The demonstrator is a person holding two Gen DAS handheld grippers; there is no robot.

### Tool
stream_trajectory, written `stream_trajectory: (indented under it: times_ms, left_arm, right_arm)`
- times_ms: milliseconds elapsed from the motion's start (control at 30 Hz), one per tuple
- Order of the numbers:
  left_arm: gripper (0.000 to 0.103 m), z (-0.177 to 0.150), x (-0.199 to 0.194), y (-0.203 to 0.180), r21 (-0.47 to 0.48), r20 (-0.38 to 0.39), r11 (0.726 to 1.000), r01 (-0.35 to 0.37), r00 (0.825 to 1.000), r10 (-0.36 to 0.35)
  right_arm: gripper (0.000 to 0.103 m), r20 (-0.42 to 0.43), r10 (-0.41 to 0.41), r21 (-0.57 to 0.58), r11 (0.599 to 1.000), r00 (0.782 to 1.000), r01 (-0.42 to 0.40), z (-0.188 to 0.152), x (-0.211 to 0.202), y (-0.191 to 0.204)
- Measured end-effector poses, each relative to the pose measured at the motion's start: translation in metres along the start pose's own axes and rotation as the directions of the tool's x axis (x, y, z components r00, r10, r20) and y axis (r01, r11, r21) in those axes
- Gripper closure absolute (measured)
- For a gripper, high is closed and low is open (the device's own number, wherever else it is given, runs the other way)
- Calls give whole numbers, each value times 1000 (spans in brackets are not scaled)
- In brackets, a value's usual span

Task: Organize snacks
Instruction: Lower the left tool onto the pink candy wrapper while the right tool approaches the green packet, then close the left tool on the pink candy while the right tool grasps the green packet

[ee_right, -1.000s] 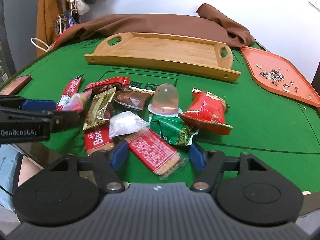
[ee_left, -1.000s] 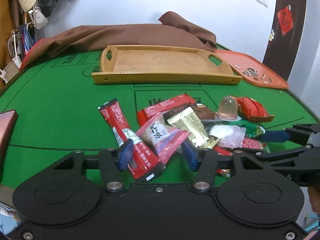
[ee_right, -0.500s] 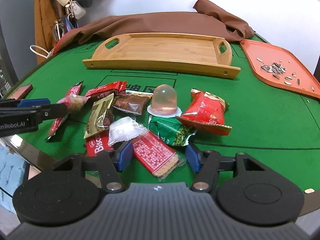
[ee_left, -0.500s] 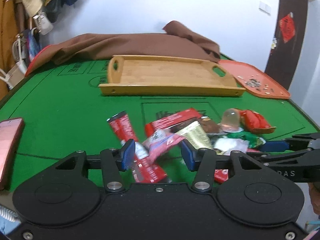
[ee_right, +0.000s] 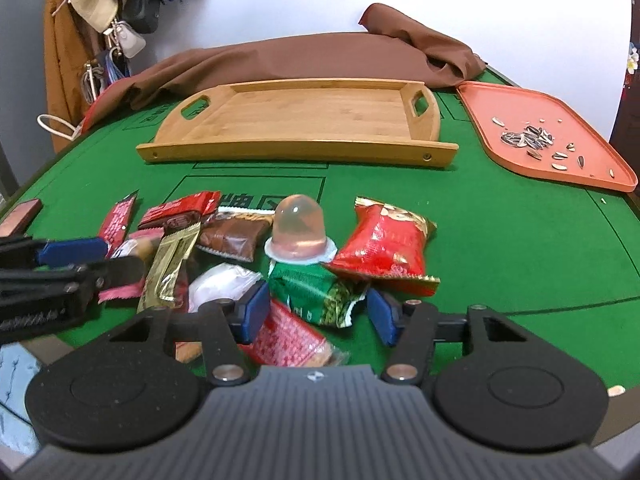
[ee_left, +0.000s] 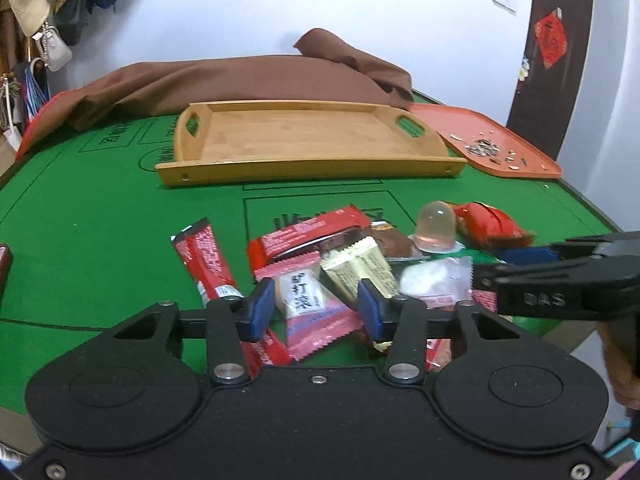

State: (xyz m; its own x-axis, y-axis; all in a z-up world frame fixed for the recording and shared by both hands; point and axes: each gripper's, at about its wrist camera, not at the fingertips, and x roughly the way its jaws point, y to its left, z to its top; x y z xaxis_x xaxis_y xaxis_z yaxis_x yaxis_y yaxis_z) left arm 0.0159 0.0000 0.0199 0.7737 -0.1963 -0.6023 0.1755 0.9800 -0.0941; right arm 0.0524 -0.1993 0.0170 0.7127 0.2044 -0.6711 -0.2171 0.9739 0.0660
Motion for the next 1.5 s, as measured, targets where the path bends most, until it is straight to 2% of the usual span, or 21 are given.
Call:
stream_trajectory:
  times_ms: [100, 133, 200, 433, 533, 700, 800, 900, 967, 1033, 1233, 1400, 1500]
  left_arm:
    - [66, -1, -1, -2, 1, 7, 1000, 9, 1000, -9]
    - [69, -1, 1, -2, 0, 11, 1000, -11, 1000, 11]
    - [69, -1, 5, 0, -17, 9, 998, -61, 998, 61]
    - [68, -2, 20, 8, -77, -51, 997, -18, 999, 14]
    - [68, -3, 23, 5, -59, -45, 998, -37, 998, 35]
    - [69, -3, 24, 4, -56, -45, 998, -43, 998, 40]
    - [74, -2, 23, 4, -70, -46, 997, -42, 998, 39]
    - [76, -1, 22, 4, -73, -49, 997, -40, 998, 36]
    - [76, 0, 20, 4, -69, -46, 997, -38, 998, 35]
    - [76, 2, 18, 5, -68, -38, 997, -41, 999, 38]
    - [76, 9, 10, 9, -76, -5, 996, -48, 999, 48]
    - [76, 17, 7, 15, -87, 12, 995, -39, 999, 40]
    - [76, 19, 7, 18, -94, 17, 995, -44, 999, 46]
  right_arm:
    - [40, 10, -6, -2, 1000, 1000, 6, 1, 4, 2]
    - [40, 13, -6, 1, 1000, 1000, 6, 2, 5, 2]
    - [40, 17, -8, 9, 1000, 1000, 8, 3, 8, 2]
    - [37, 35, -36, -3, 999, 999, 36, 3, 11, 2]
    - [32, 42, -44, -3, 999, 998, 45, 3, 14, 5]
    - [29, 43, -52, -9, 999, 998, 52, 3, 18, 7]
    - [30, 43, -53, -9, 999, 998, 53, 3, 20, 8]
    - [41, 43, -61, -21, 998, 997, 62, 3, 21, 11]
    - [42, 40, -58, -22, 998, 998, 59, 4, 20, 13]
    - [49, 40, -43, -20, 999, 998, 43, 6, 17, 12]
    - [55, 39, -3, -14, 1000, 999, 3, 11, 6, 12]
    - [64, 61, 3, -20, 1000, 998, -2, 14, -5, 12]
    - [65, 76, 2, -15, 1000, 997, -1, 18, -10, 10]
